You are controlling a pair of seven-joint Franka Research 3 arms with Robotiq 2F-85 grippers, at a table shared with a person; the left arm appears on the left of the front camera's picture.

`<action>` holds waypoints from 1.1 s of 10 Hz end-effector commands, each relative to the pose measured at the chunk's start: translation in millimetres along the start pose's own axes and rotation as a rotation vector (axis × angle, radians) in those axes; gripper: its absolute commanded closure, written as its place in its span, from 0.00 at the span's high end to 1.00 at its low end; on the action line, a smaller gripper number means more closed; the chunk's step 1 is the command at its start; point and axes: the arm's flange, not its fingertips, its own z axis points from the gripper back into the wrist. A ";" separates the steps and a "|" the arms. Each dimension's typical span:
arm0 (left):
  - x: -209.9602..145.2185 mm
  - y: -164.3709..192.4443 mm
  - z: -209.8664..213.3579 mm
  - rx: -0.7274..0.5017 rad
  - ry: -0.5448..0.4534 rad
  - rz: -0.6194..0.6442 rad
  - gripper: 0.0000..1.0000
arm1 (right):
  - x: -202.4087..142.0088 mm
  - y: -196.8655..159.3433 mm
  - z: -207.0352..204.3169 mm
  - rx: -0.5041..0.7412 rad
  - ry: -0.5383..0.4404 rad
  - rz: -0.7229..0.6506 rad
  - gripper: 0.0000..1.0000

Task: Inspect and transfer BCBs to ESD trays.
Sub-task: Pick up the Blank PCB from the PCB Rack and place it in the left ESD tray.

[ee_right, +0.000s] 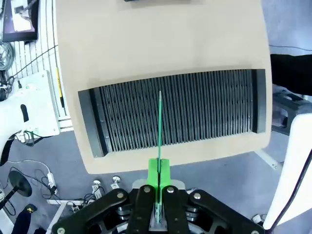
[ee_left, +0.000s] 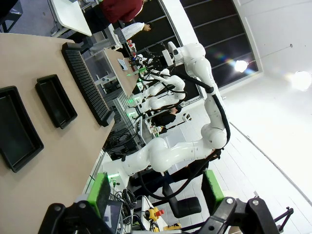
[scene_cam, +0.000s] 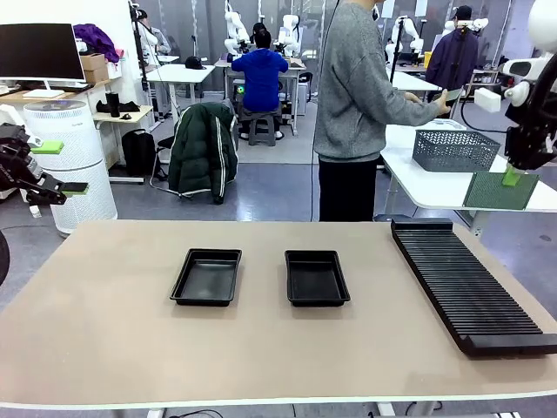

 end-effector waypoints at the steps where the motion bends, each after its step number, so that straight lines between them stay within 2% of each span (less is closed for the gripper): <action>1: -0.9 -1.6 -0.9 0.007 -0.013 -0.005 1.00 | -3.1 -1.2 12.2 0.001 -0.024 -0.034 0.02; 4: -0.9 -1.6 -0.9 0.007 -0.013 -0.005 1.00 | -6.6 1.5 24.7 -0.008 -0.055 -0.045 0.02; 5: -0.9 -1.6 -0.9 0.007 -0.013 -0.005 1.00 | -9.7 1.3 25.5 -0.013 -0.049 -0.067 0.02; 6: -0.9 -1.6 -0.9 0.007 -0.013 -0.005 1.00 | -6.4 -0.2 21.4 -0.018 -0.020 -0.016 0.02; 11: -0.9 -1.6 -0.9 0.007 -0.013 -0.005 1.00 | -6.4 -0.2 21.4 -0.018 -0.020 -0.016 0.02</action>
